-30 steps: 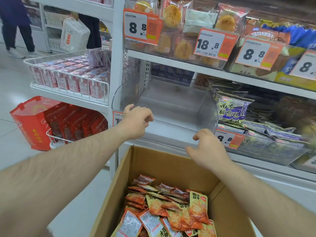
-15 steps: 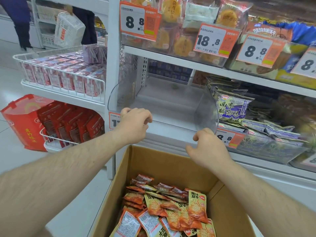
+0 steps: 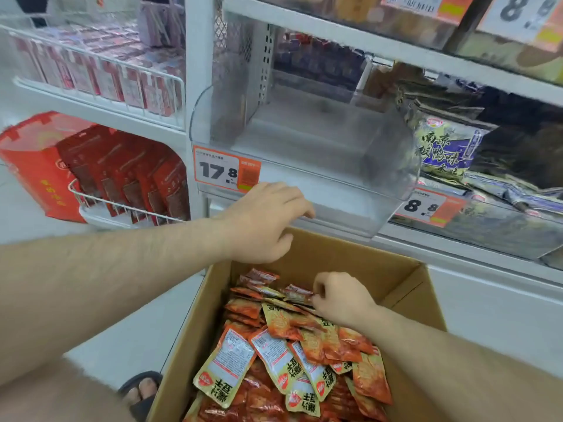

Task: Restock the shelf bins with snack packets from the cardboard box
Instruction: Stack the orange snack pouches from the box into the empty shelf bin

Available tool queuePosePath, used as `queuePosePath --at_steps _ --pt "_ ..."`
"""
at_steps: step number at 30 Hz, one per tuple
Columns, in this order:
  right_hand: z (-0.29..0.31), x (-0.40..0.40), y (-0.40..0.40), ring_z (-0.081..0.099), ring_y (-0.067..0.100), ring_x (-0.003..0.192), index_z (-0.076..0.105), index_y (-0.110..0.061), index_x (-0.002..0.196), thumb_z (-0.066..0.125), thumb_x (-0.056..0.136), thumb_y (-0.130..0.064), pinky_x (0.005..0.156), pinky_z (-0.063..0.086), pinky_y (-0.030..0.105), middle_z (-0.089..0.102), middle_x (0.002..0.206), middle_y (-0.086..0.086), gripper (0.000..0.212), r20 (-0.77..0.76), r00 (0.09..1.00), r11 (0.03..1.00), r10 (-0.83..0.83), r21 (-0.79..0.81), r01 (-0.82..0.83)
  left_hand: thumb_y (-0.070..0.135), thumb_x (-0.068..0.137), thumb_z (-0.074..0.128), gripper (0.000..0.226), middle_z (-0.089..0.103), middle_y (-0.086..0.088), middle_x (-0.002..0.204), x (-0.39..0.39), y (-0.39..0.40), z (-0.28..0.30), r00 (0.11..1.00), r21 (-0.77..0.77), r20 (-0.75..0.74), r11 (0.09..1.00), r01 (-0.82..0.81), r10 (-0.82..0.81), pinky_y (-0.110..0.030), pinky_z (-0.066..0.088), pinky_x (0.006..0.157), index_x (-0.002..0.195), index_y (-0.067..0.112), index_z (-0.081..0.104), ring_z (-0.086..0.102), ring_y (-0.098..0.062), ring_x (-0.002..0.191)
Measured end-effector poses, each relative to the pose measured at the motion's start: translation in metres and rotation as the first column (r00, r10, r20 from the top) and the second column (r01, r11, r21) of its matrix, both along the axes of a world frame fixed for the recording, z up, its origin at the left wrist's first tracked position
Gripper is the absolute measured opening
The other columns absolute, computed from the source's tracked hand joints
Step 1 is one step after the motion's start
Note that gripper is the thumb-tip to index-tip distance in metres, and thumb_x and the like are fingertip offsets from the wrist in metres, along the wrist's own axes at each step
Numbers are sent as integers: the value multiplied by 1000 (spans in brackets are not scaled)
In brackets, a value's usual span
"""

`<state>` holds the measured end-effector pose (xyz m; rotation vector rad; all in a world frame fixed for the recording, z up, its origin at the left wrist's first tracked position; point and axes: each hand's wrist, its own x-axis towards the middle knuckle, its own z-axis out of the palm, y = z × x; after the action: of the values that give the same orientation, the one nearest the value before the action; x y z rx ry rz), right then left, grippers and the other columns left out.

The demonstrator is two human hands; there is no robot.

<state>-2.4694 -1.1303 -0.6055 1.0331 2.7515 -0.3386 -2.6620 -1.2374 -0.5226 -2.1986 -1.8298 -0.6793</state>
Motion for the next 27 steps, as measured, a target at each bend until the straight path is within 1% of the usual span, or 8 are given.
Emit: queuePosePath --at_steps 3,6,11,15,17,20,23,27 --pt "-61 -9 -1 62 28 106 61 -18 106 58 81 -28 84 54 35 63 115 5 27 206 974 991 -93 -81 111 18 89 60 33 56 6 116 4 -1 -23 899 -393 342 910 -128 274 -36 44 99 121 24 55 52 -15 108" --pt "-106 -18 -8 59 28 114 55 -16 122 56 83 -28 91 51 36 54 127 6 42 138 949 933 -284 -189 306 10 91 62 27 59 5 105 3 -1 -45 589 -622 604 780 -72 537 -34 53 85 112 24 53 60 -14 90" --pt "-126 -37 -1 66 29 101 66 -15 101 52 86 -13 83 55 33 70 109 9 21 66 876 840 -477 -257 477 14 90 63 17 63 -5 105 0 -8 -75 324 -758 612 652 -18 721 -37 55 86 100 25 55 62 -20 96" --pt "-106 -35 -1 63 31 101 54 -15 105 51 86 -6 78 49 36 60 110 6 21 -37 965 965 -261 12 262 18 96 57 13 61 -7 106 15 -9 -86 120 -839 538 517 169 834 -38 57 84 107 11 58 62 -20 92" --pt "-94 -31 1 63 31 100 53 -16 106 51 88 -9 78 48 36 58 110 5 20 -52 985 983 -163 79 166 22 99 55 17 59 -9 115 20 -9 -89 86 -848 496 461 261 864 -42 55 89 111 10 51 62 -25 104" --pt "-89 -25 2 64 30 101 58 -17 104 53 86 -19 79 51 35 62 108 5 19 56 983 984 -173 49 171 23 101 51 17 55 -11 123 28 -7 -84 93 -843 485 437 315 869 -46 52 97 116 15 47 58 -30 115" --pt "-106 -24 -4 66 27 99 62 -19 105 59 84 -29 82 55 36 67 107 3 23 184 936 948 -300 -51 314 22 101 50 24 54 -13 128 33 -3 -79 57 -830 499 457 320 865 -50 49 102 124 14 49 57 -32 119" --pt "-122 -31 1 67 25 95 63 -16 98 69 84 -32 76 54 34 68 102 4 22 157 881 870 -446 -154 468 23 101 49 26 56 -12 126 31 -4 -84 23 -836 484 454 308 875 -51 47 103 125 11 48 58 -29 111"
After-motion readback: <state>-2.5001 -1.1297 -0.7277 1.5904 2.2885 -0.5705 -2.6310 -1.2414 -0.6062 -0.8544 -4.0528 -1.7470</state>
